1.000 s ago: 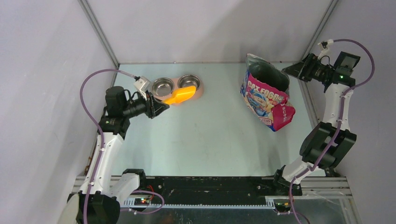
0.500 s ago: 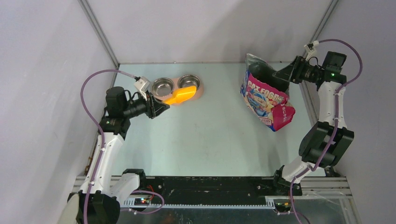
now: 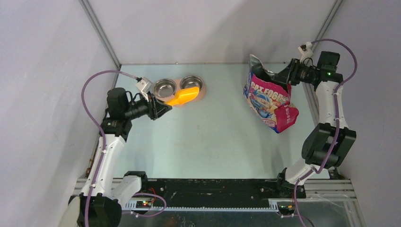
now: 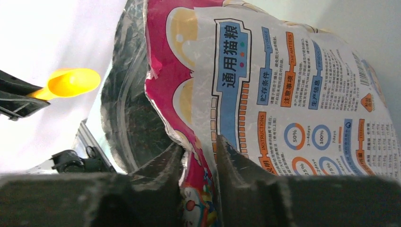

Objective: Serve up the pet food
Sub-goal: Collect the pet food from the pet food bag.

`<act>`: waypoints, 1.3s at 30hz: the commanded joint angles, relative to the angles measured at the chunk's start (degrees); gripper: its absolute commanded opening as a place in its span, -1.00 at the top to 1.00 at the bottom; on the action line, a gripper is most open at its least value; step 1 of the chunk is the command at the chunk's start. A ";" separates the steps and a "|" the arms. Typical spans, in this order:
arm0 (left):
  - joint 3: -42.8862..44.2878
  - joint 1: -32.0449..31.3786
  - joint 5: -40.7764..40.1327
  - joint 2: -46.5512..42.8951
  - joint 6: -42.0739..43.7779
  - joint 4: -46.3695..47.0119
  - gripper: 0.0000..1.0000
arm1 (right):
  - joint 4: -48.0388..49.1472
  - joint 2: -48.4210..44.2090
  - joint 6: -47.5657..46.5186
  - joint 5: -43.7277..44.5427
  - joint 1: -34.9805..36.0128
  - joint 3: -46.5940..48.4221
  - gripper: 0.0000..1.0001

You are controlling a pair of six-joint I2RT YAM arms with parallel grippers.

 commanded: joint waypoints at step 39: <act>1.77 0.43 -1.39 1.09 -2.64 1.95 1.00 | 19.03 -21.79 4.52 52.16 39.13 -14.21 1.00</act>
